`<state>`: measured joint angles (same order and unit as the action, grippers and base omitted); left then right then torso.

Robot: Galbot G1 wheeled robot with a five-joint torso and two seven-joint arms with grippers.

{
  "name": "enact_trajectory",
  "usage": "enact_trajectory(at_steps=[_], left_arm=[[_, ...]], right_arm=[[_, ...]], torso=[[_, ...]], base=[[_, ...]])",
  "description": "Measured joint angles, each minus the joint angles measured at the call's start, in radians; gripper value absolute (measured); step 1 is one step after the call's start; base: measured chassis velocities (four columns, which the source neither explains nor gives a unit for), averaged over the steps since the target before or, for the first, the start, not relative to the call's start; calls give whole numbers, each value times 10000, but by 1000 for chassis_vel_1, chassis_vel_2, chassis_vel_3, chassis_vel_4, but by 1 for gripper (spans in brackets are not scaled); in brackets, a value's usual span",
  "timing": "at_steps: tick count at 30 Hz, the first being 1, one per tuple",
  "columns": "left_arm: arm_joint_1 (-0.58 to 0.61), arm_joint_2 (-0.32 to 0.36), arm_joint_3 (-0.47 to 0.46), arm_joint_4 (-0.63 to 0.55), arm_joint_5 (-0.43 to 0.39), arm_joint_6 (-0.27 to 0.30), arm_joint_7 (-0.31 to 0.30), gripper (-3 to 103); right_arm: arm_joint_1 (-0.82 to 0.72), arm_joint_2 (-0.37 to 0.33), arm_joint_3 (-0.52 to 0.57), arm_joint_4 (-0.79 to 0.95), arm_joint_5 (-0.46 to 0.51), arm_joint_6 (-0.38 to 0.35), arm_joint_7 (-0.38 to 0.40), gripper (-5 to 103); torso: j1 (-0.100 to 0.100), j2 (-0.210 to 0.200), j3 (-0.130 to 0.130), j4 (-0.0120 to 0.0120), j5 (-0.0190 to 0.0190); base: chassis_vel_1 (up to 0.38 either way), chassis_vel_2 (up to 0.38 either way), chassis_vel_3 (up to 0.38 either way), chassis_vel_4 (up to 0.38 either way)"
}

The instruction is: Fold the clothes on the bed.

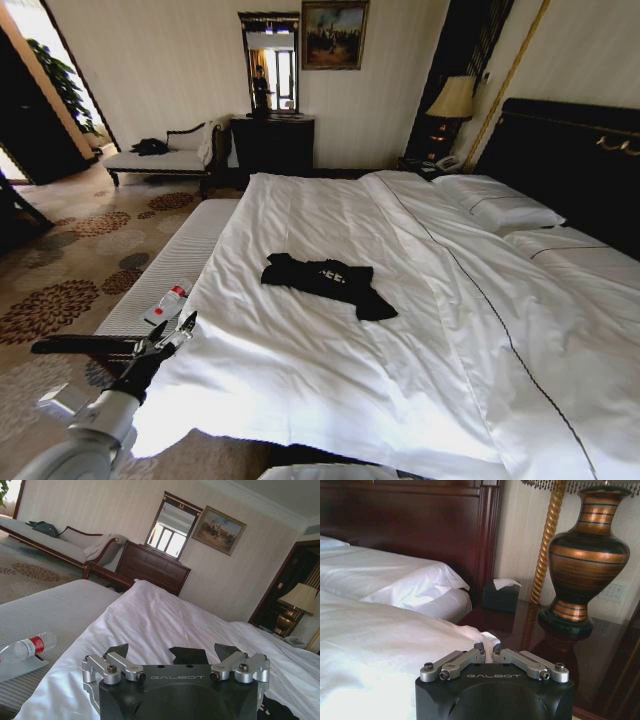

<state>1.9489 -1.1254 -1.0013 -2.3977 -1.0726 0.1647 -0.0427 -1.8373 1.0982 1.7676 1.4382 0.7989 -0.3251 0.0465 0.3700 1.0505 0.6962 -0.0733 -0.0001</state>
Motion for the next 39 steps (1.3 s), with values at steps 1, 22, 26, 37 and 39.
enact_trajectory(at_steps=[1, 22, 26, 37, 39], left_arm=[[0, 0, 0, 0, 0, 0, 0, 98], [183, -105, -41, -233, 143, 23, -12, 98], [191, -128, -36, -253, 186, 21, -10, 99], [217, -137, -48, -414, 265, 42, -19, 98], [216, -164, -50, -457, 315, 50, -23, 98]], right_arm=[[0, 0, 0, 0, 0, 0, 0, 0], [-173, 826, -208, 773, -189, 768, -520, 61], [-223, 918, -198, 1096, 38, 1072, -693, 72], [-327, 1166, -782, 3680, 1170, 2020, -1542, 100], [-323, 1200, -1122, 4391, 1334, 2030, -1604, 100]], torso=[[0, 0, 0, 0, 0], [-2, 0, 0, 1, 0], [-3, 0, -1, 0, -1], [-2, 0, 1, 2, -2], [0, 0, 1, 1, -1]], base=[[0, 0, 0, 0], [0, 0, 0, 0], [0, 0, 0, 0], [0, 0, 0, 0], [0, 0, 0, 0]])
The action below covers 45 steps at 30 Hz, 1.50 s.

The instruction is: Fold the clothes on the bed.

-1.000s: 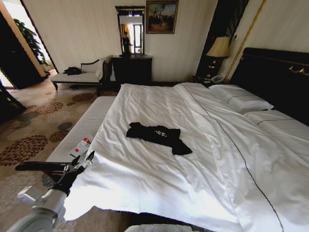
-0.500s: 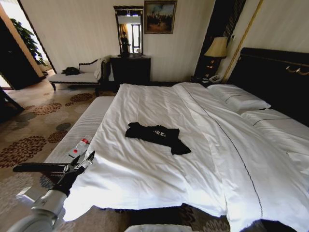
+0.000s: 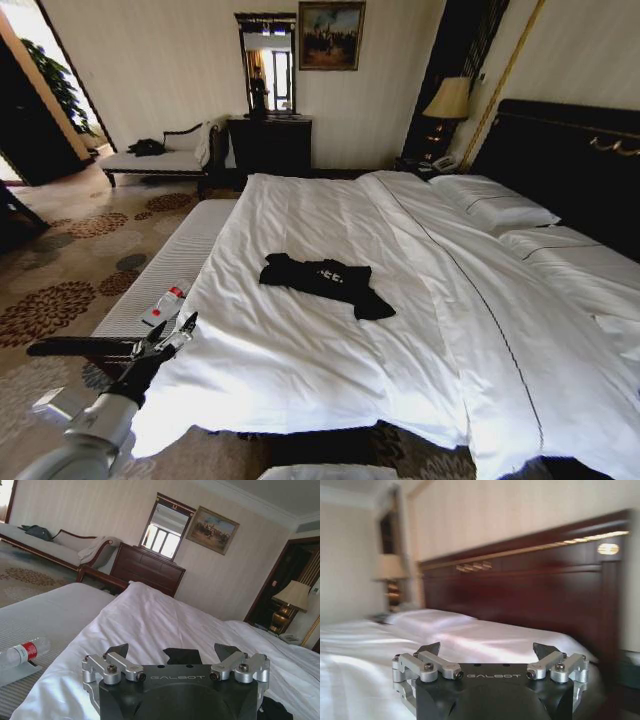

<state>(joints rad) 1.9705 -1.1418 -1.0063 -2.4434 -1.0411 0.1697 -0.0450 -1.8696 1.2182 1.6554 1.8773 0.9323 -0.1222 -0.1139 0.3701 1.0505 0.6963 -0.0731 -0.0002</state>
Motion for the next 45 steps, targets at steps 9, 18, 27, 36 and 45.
enact_trajectory(at_steps=[9, 18, 27, 36, 45], left_arm=[[78, -138, -2, -138, 116, 12, -3, 98], [26, -180, 180, -262, 265, 105, -62, 98], [78, -90, 110, -292, 241, 124, -76, 98], [68, -36, 118, -369, 249, 174, -129, 97], [117, -109, 90, -390, 259, 175, -134, 98]], right_arm=[[123, -148, -1527, 2236, 20, -35, -8, 100], [672, -146, -3404, 2928, -1255, -282, 340, 100], [672, 73, -4099, 3236, -2392, -335, 584, 100], [731, 138, -4345, 3267, -2544, -86, 592, 100], [752, 301, -4471, 3262, -2694, -29, 530, 100]], torso=[[0, 0, 0, 1, 0], [0, 0, 0, 1, 3], [0, 0, 0, 0, 2], [0, 0, 0, 0, 1], [-2, 0, -2, 0, 2]], base=[[0, 0, 0, 0], [0, 0, 0, 0], [0, 0, 0, 0], [0, 0, 0, 0], [-13, 19, 10, -26]])
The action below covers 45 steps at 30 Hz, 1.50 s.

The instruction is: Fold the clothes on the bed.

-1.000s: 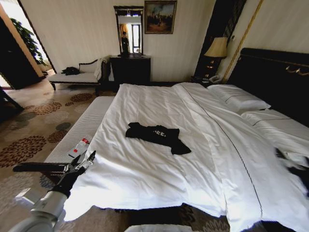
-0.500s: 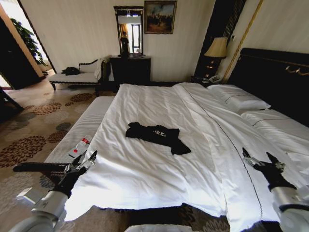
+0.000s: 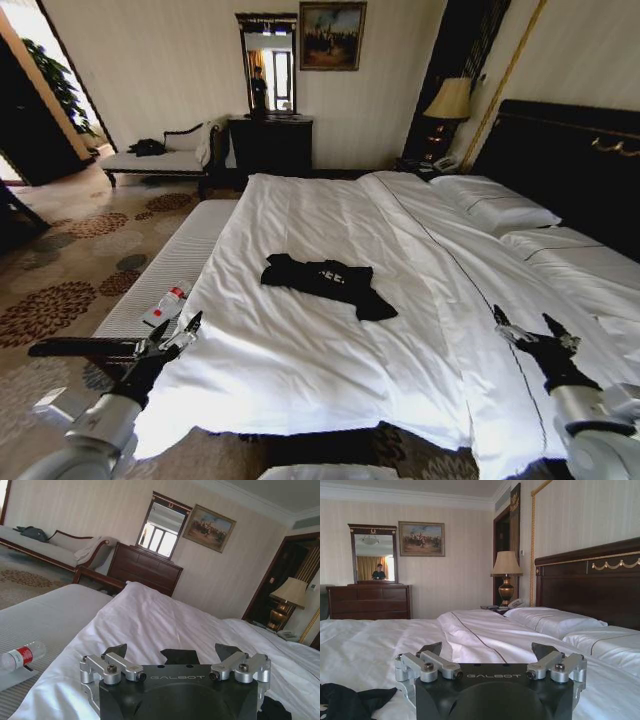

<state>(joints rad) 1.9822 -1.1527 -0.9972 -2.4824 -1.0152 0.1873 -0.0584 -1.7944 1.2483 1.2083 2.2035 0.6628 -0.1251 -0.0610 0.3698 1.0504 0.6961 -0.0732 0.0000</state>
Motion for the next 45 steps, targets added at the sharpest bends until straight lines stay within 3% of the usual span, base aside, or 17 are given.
enact_trajectory(at_steps=[16, 23, 45], left_arm=[[76, -79, -15, -74, 50, 1, -2, 99], [124, -116, -68, -74, 58, -24, 35, 99], [169, -122, -140, -92, 93, -87, 83, 98]], right_arm=[[-180, 125, -87, 90, -18, 112, -145, 100], [-133, 133, -263, 157, -13, -61, 153, 96], [-225, 197, -166, 323, -35, -315, 147, 100]], torso=[[0, 1, 0, 0, 0], [1, 0, 1, 0, 0], [0, 0, 1, 0, 0]], base=[[-27, 39, 18, -36], [0, 0, 0, 0], [0, 0, 0, 0]])
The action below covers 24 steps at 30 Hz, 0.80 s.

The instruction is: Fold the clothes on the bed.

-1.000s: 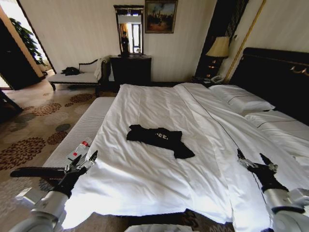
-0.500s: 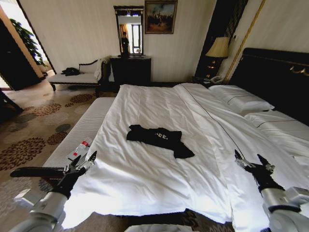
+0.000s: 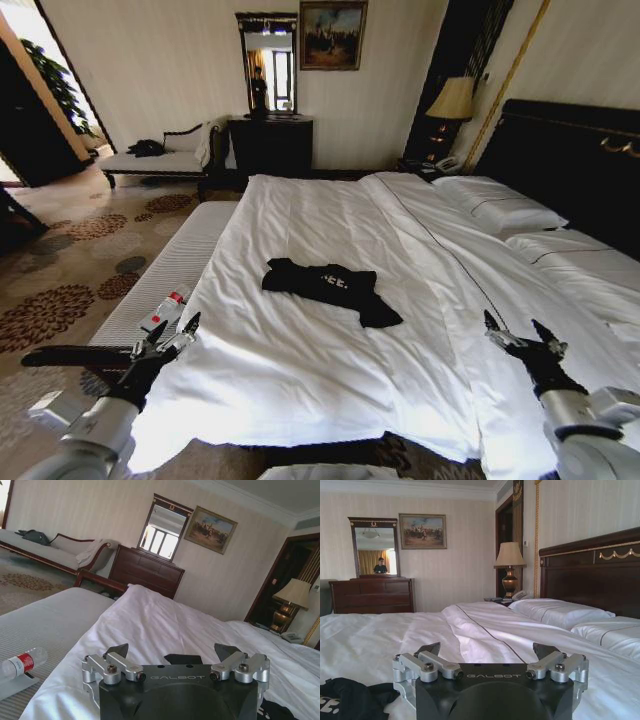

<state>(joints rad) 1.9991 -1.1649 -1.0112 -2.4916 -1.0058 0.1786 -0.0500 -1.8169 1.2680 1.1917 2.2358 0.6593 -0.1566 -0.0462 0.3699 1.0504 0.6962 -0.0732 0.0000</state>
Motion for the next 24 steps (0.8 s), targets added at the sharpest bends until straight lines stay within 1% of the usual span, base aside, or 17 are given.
enact_trajectory(at_steps=[1, 3, 4, 6, 9, 15, 24], left_arm=[[18, -12, -13, -3, 4, -15, 16, 98], [34, -18, -28, -5, 5, -29, 28, 98], [55, -22, -49, -5, 7, -44, 41, 98], [91, -33, -76, -6, 7, -70, 65, 98], [93, -43, -72, -13, 15, -72, 67, 98], [72, -47, 12, -71, 57, -67, 49, 98], [147, -98, -33, -84, 58, -64, 41, 98]], right_arm=[[6, -17, 89, -5, 7, -6, -33, 102], [22, -42, 182, -23, 86, -27, -48, 102], [43, -77, 296, -50, 205, -57, -47, 99], [58, -145, 488, -133, 372, -69, -28, 96], [37, -150, 533, -165, 407, -29, 5, 100], [-58, 45, 438, -168, 322, 160, 29, 100], [-67, 103, 276, -124, 157, 299, -32, 100]], torso=[[0, 0, 0, 0, 0], [0, 0, 0, 0, 0], [0, 0, 0, 0, 0], [-1, 1, 0, 0, 0], [-1, 1, 0, 0, 0], [2, 0, 1, 0, 1], [6, -1, 2, 1, 0]], base=[[0, 0, 0, 0], [0, 0, 0, 0], [0, 0, 0, 0], [0, 0, 0, 0], [-28, 35, 31, -22], [-69, 67, 62, -63], [-41, 45, 42, -38]])
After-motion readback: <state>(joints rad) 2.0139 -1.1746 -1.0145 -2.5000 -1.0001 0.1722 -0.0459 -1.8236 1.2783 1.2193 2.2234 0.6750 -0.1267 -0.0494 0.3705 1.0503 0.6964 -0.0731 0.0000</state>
